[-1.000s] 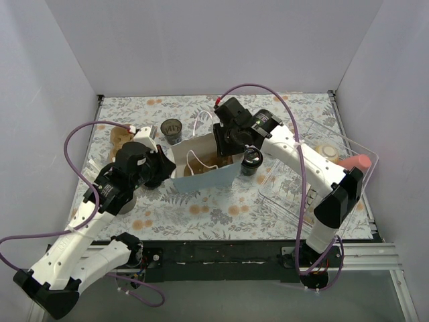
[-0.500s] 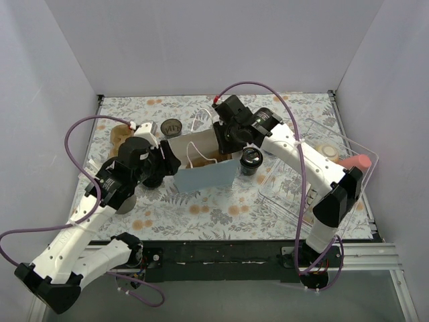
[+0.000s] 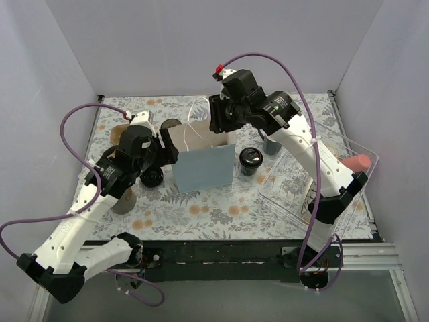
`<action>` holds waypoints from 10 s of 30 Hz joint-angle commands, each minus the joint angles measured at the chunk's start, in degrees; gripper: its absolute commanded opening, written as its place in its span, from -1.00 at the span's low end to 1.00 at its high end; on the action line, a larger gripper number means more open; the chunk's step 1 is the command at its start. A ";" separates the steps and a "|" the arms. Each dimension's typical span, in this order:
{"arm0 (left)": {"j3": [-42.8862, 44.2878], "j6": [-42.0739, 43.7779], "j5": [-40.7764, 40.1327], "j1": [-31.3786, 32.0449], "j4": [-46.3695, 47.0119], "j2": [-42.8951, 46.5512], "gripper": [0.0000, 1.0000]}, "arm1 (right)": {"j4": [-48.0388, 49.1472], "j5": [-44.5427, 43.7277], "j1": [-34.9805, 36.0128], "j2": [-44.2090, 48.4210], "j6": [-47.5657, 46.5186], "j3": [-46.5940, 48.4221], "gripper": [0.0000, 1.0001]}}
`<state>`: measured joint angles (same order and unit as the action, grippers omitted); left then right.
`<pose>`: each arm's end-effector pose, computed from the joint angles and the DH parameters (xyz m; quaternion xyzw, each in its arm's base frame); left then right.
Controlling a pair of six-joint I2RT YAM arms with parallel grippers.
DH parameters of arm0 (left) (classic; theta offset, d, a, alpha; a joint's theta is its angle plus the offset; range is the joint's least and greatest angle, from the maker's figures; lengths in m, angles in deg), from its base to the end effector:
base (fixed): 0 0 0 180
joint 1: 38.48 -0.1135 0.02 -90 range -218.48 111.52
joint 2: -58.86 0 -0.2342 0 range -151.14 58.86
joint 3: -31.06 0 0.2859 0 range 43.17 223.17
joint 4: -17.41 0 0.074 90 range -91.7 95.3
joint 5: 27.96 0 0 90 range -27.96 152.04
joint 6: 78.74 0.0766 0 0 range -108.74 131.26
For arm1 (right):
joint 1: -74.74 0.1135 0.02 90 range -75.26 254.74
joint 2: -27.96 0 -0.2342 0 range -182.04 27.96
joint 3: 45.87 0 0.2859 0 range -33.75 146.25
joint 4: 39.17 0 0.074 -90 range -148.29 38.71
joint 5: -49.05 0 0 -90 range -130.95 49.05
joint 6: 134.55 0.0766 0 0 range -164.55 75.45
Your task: Pack the takeout coffee
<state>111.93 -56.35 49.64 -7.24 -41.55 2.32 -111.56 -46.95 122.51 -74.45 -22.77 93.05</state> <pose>0.2427 -0.1280 0.3421 -0.3224 0.8207 -0.2886 0.3731 0.2894 0.3069 0.4243 -0.1768 0.8719 0.2208 0.3997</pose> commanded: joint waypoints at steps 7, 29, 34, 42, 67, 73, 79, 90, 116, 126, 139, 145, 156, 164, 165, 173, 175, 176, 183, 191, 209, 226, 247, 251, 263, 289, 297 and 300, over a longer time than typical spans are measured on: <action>4.37 -3.31 -7.02 -0.13 -4.03 -4.46 0.31 | -0.55 -12.98 -2.50 5.12 -1.83 -7.18 0.13; 17.47 -6.04 -9.30 -0.13 -8.17 -9.30 0.28 | 2.09 -7.80 -5.32 1.69 -5.26 -12.63 -0.97; 17.56 -7.27 -14.92 -0.48 -13.78 -12.54 -0.05 | 2.26 -7.10 -5.23 1.95 -5.08 -12.20 -0.97; 13.00 -5.78 -12.57 -4.52 -9.41 -14.14 -0.21 | 2.44 -5.61 -5.23 2.65 -4.38 -12.46 -0.97; 21.11 -6.21 -0.86 -5.67 -15.03 -15.46 -1.00 | 9.30 -5.15 -1.29 10.39 6.17 -15.88 -0.97; 30.76 -5.60 0.19 -5.76 -17.65 -19.38 -1.00 | 14.41 -2.08 -2.07 11.03 7.22 -19.88 -0.97; 15.91 -8.32 4.05 -5.76 -15.12 -14.93 -1.00 | 14.98 -2.36 -2.06 12.55 9.85 -21.64 -0.97; 22.56 -7.80 5.37 -5.84 -16.25 -16.59 -1.00 | 21.51 -1.30 -3.29 17.85 10.83 -31.33 -0.97; 31.88 -2.35 -0.69 -5.84 -22.84 -21.78 0.05 | 10.00 -6.73 -4.00 17.77 4.94 -20.99 -0.13; 26.70 -2.96 -3.86 -5.93 -21.18 -20.02 0.26 | 6.92 -14.22 -11.36 16.37 -3.12 -19.39 0.02; 26.79 -1.12 -0.08 -5.93 -20.74 -16.77 0.96 | 7.44 -5.96 -21.66 10.74 -9.56 -32.83 0.87; 27.74 -2.00 -2.89 -5.93 -19.86 -15.36 0.97 | 11.05 -2.00 -22.10 9.69 -11.32 -39.00 0.88; 29.43 -1.82 -2.97 -5.93 -23.47 -15.89 0.96 | 12.20 -2.61 -22.54 2.57 -13.61 -37.07 0.84; 30.30 0.73 -4.82 -5.93 -21.62 -14.66 0.96 | 12.90 -3.93 -22.72 1.08 -14.22 -38.47 0.82; 29.95 0.64 -4.82 -5.93 -21.44 -14.48 0.96 | 12.98 -3.84 -22.81 1.16 -14.13 -38.47 0.82; 28.54 -0.15 -4.12 -5.93 -20.30 -13.08 0.87 | 13.51 -3.05 -23.51 1.51 -14.49 -39.52 0.79; 28.63 -0.33 -4.12 -5.93 -20.21 -12.99 0.85 | 13.86 -2.62 -23.69 1.69 -14.49 -40.14 0.75; 28.63 -0.33 -4.12 -5.93 -20.12 -12.99 0.84 | 13.95 -2.53 -23.86 1.78 -14.40 -40.49 0.74; 27.93 -1.29 -3.59 -5.93 -21.79 -13.52 0.78 | 15.00 -1.74 -24.04 2.30 -14.31 -43.48 0.62; 25.12 -1.03 -6.32 -5.93 -23.64 -13.34 0.65 | 12.47 -0.51 -24.04 3.09 -14.66 -40.50 0.31; 18.70 -3.84 -0.43 -8.74 -13.88 -15.18 0.16 | -3.08 7.56 -24.04 8.72 -15.54 -7.12 -0.05; 13.60 -1.73 7.04 -13.58 -8.61 -14.22 -0.07 | 14.13 25.16 -22.55 20.32 -13.60 -8.50 -0.19; 2.54 6.44 26.28 -13.67 14.85 -5.52 -1.00 | 10.53 13.40 -4.27 21.20 -28.98 -16.85 -0.21; 0.69 6.79 28.92 -13.67 17.23 -4.38 -1.00 | 10.26 9.61 -1.02 20.94 -30.74 -18.78 -0.21; -2.66 5.21 23.49 -13.67 15.15 -2.09 -0.56 | 12.55 3.28 10.67 23.22 -29.70 -28.45 -0.23; -5.20 7.94 21.09 -13.67 3.52 3.26 0.11 | 12.02 -5.42 16.66 29.11 -28.11 -39.70 -0.28; -9.24 8.72 27.52 -13.67 3.78 7.05 -0.07 | 12.63 -5.95 16.74 28.85 -27.14 -39.62 -0.29; -10.47 9.43 29.10 -13.67 4.75 7.05 -0.17 | 12.81 -6.39 16.66 29.02 -27.66 -40.05 -0.31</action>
<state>103.03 -48.66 74.93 -20.75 -38.87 8.14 -100.58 -51.82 138.95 -46.28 -50.50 53.53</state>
